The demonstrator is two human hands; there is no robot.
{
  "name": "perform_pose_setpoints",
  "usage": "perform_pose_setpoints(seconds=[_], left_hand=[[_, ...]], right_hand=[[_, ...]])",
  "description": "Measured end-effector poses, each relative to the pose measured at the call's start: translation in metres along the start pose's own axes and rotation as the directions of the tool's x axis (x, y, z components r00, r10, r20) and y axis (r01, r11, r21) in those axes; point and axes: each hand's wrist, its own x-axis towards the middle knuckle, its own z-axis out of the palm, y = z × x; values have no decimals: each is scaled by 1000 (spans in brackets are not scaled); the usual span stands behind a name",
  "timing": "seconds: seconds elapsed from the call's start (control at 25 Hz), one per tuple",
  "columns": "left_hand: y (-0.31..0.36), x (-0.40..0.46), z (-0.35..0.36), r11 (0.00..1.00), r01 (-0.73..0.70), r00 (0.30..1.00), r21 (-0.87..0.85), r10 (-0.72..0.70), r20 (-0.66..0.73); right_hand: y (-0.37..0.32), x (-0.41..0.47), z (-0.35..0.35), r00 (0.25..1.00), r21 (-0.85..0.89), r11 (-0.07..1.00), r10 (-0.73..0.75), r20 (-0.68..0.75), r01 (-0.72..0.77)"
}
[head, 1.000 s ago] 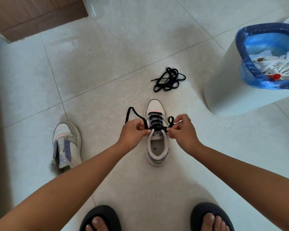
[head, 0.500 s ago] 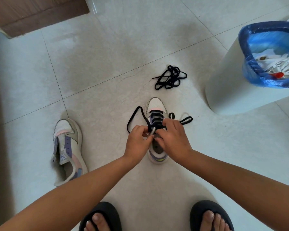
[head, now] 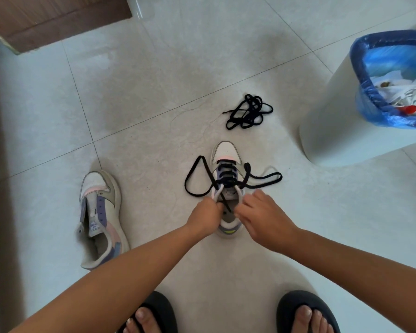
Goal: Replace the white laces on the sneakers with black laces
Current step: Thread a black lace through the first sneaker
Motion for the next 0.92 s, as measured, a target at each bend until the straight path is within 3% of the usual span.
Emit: perform_pose_setpoints(seconds=[0.04,0.12,0.2,0.24,0.32,0.4,0.48,0.52,0.6,0.72,0.84,0.92], left_hand=[[1,1,-1,1000,11,1000,2,-11,1],[3,-1,-3,1000,24,1000,0,-24,-3],[4,-3,-2,999,39,999,8,-39,-4],[5,-4,-3,999,40,999,10,-40,-7],[6,-3,-3,999,38,999,6,-38,-8],[4,-2,-3,999,16,1000,28,-16,1],[5,-3,-4,999,10,1000,51,-11,12],[7,-5,-4,998,28,1000,62,-28,7],[7,-5,-5,996,39,999,77,-39,-4],[6,-3,-5,996,36,999,79,-37,11],[5,-3,-4,996,45,999,73,-44,-10],[7,-5,-4,991,80,996,106,-76,-42]], right_hand=[[2,-18,-6,987,-18,991,-131,90,133],[4,-52,-16,859,31,925,-364,360,379],[7,-70,-21,754,68,895,-411,513,442],[4,-64,-26,737,54,892,-403,542,449],[-2,-30,-33,807,22,948,-283,519,319],[-5,18,-34,892,56,992,78,444,-115],[-4,53,-19,789,105,861,399,468,-497],[-4,64,-13,749,120,815,450,486,-567],[-5,74,-3,698,132,778,457,552,-614],[-7,69,-9,723,179,792,406,559,-583],[-14,36,-32,771,140,907,248,587,-398],[-16,3,-53,734,47,972,141,664,-230]])
